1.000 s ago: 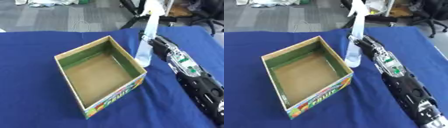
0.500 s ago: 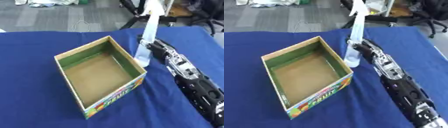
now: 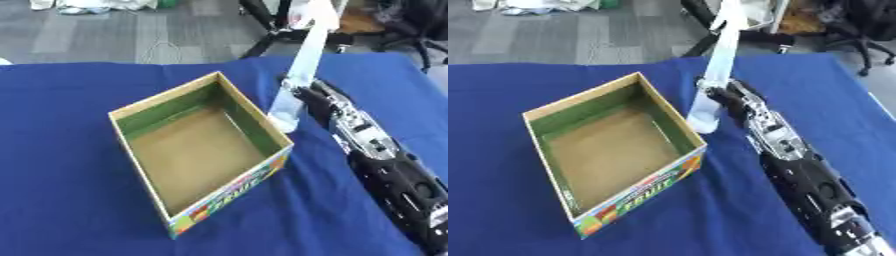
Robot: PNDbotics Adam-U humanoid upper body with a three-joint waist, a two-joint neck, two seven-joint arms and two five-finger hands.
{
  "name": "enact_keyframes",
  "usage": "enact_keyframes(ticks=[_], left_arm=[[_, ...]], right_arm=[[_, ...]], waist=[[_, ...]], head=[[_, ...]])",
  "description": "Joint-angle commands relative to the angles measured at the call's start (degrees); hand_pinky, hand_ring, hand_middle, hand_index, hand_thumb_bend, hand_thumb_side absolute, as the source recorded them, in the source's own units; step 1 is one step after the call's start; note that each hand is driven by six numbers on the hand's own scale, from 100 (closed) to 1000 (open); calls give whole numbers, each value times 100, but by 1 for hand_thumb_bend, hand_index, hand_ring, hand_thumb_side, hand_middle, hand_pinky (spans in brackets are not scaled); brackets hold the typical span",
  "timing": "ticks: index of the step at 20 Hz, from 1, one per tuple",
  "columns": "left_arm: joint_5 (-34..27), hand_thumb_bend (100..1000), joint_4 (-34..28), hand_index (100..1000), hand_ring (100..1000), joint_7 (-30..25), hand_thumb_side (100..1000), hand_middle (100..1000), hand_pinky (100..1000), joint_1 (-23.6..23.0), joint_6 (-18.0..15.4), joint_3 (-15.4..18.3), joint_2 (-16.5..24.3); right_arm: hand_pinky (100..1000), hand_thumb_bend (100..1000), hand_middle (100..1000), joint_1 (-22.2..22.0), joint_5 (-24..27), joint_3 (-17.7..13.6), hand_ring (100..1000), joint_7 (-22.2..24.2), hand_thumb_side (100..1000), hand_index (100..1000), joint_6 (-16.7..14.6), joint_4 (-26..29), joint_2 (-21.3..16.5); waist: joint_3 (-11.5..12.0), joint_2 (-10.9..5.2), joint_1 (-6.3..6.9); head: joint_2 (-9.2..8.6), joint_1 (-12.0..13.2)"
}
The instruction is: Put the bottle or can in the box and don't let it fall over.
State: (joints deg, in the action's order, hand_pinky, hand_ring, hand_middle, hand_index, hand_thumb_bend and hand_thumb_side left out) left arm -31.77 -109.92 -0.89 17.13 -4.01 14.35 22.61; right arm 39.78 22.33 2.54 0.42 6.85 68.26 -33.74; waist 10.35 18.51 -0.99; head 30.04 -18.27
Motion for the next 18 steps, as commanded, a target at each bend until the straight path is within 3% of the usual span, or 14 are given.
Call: enact_keyframes(ticks=[1,4,8,9,12,18], left_arm=[[-6,338,-119,811,1000,-22,674,1000,936,70,-6,16,75],[-11,335,-121,811,1000,-28,675,1000,937,74,-2,12,71],[-15,333,-120,810,1000,-38,676,1000,938,79,3,5,67],[-15,333,-119,810,1000,-40,676,1000,938,81,4,4,65],[-15,330,-119,810,1000,-45,676,1000,938,84,5,3,63],[-10,332,-117,810,1000,-49,675,1000,938,70,8,4,65]], right_arm=[[1000,100,1000,20,88,47,1000,-225,416,610,-16,-117,-55],[1000,100,1000,25,144,81,960,-301,416,519,-104,-137,-49],[1000,100,872,53,258,64,822,-415,426,355,-284,-100,-64],[1000,100,872,59,299,61,822,-447,426,355,-330,-81,-70],[961,100,784,69,396,75,757,-471,425,247,-434,-14,-89],[941,100,754,78,494,53,719,-427,425,233,-475,100,-121]], waist=[[20,-63,32],[28,-61,34],[36,-56,36],[38,-55,36],[43,-54,36],[37,-66,34]], head=[[-89,-13],[-99,-20],[-110,-31],[-111,-32],[-119,-45],[-149,-30]])
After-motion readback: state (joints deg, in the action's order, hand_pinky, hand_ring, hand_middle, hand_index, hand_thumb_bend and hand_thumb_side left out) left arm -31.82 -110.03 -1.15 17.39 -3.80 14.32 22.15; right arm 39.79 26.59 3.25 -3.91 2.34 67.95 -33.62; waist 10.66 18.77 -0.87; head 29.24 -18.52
